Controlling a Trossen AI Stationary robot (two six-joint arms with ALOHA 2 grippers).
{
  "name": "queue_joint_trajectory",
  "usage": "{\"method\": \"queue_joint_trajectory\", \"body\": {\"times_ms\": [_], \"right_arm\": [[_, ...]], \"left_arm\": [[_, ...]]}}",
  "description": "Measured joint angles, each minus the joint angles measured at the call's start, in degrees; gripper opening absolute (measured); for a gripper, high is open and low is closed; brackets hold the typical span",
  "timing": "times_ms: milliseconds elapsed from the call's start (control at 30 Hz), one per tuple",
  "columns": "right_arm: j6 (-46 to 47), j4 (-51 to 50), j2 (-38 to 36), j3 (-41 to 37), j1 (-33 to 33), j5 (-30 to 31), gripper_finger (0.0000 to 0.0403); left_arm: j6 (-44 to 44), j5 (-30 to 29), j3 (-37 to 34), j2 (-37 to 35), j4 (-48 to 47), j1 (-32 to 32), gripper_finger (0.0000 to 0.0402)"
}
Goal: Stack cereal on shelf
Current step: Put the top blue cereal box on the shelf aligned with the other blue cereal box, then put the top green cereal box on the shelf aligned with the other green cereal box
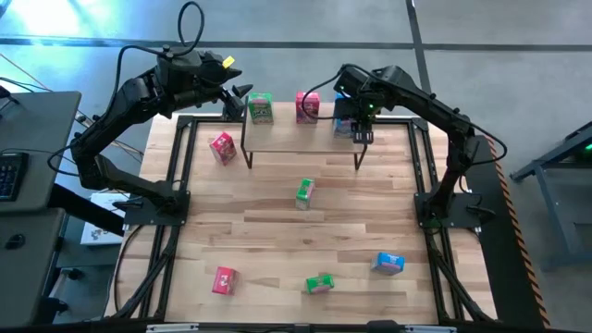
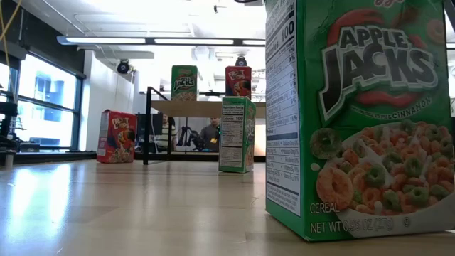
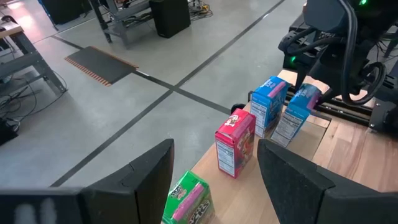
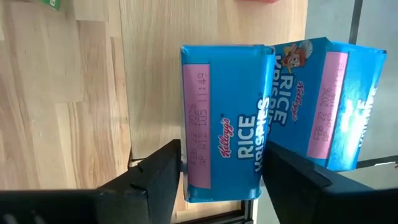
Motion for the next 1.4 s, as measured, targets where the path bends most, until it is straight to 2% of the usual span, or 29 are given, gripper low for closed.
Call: {"method": "queue_joint_trajectory", "body": {"times_ms": [233,1033,1400], "right_arm": [[-0.1,0.1,0.0,0.0,-0.2,-0.2,0.0225],[0.6,-0.2,-1.5,3.8,-0.2,1.8,0.0225],[6.6,-0.5,-5.5,3.8,-0.2,1.9,0.0225]], "left_arm": [[0.0,0.0,0.0,0.0,0.0,0.0,0.0223],[0.0,0.0,0.0,0.0,0.0,0.0,0.0223],[0.0,0.0,0.0,0.0,0.0,0.0,0.0223]]}}
